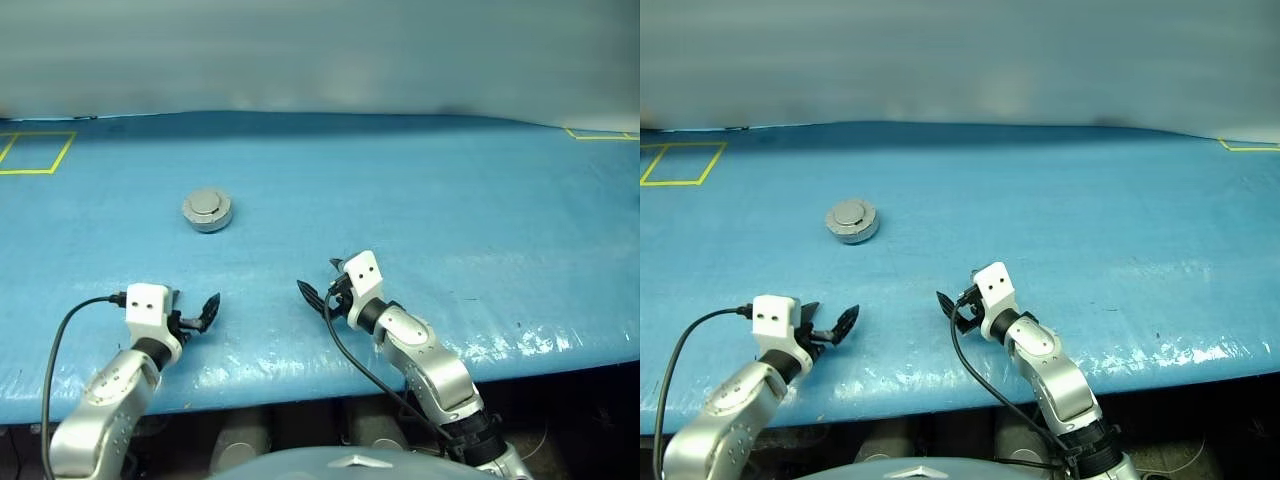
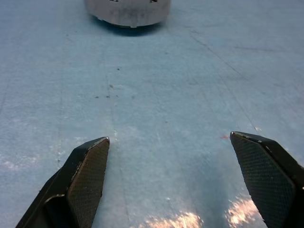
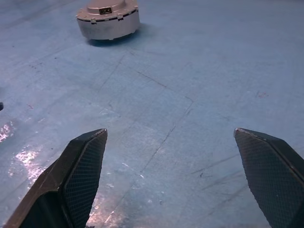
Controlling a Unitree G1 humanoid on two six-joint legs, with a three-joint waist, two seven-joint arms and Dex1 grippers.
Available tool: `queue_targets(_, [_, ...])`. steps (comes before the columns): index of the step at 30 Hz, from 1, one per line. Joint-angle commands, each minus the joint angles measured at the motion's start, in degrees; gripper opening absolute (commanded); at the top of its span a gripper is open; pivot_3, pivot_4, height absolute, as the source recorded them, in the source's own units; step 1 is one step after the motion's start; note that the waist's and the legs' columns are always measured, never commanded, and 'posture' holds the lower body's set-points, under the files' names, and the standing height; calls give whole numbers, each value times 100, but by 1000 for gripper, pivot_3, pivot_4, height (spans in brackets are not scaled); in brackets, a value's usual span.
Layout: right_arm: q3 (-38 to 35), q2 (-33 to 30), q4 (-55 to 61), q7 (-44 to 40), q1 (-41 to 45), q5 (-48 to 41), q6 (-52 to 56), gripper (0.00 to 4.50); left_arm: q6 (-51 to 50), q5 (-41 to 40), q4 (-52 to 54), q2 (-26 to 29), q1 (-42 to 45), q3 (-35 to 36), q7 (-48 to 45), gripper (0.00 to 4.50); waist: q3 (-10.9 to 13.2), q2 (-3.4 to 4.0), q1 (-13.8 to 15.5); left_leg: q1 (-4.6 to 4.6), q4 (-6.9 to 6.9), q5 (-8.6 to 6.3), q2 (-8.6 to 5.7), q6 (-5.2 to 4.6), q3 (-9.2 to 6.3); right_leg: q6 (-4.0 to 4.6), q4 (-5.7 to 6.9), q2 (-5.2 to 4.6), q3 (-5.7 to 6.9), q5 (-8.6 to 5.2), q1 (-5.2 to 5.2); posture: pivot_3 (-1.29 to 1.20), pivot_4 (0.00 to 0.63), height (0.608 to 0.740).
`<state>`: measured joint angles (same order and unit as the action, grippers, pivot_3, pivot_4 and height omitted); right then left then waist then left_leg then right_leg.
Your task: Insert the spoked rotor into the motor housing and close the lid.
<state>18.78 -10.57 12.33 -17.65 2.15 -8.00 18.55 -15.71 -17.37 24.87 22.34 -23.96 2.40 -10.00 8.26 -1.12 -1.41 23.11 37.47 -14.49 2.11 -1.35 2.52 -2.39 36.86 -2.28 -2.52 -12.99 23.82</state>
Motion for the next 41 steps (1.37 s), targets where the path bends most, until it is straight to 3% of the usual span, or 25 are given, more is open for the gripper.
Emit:
queue_targets(1, [-27, 31, 92, -130, -55, 66, -427, 4500, 965, 566, 46, -407, -91, -77, 207, 4448, 1, -2, 27, 9, 0, 0, 0, -2, -1, 0, -1, 0, 2, 0, 6, 0, 150, 740])
queue_targets(5, [-67, -35, 55, -328, -93, 95, -670, 4500, 1484, 1138, -249, -609, -1, -171, 259, 4448, 1, -1, 43, 28, 4, 1, 2, -6, -3, -2, 2, 17, 7, 0, 24, 0, 150, 740])
queue_targets(11, [-124, -128, 55, -564, -147, 50, -652, 4500, 1620, 1335, -379, -656, 133, -174, 113, 4448, 2, -3, 38, 43, 29, -4, 5, -17, 1, -17, 2, 54, 2, 7, 28, 0, 150, 740])
queue_targets(41, [-149, 2, 57, -957, -155, -28, -420, 4500, 1170, 911, -348, -541, 326, -43, -817, 4448, 2, -2, 26, 39, 55, -5, 17, -19, 3, -30, 7, 68, -1, 16, 18, 0, 150, 740])
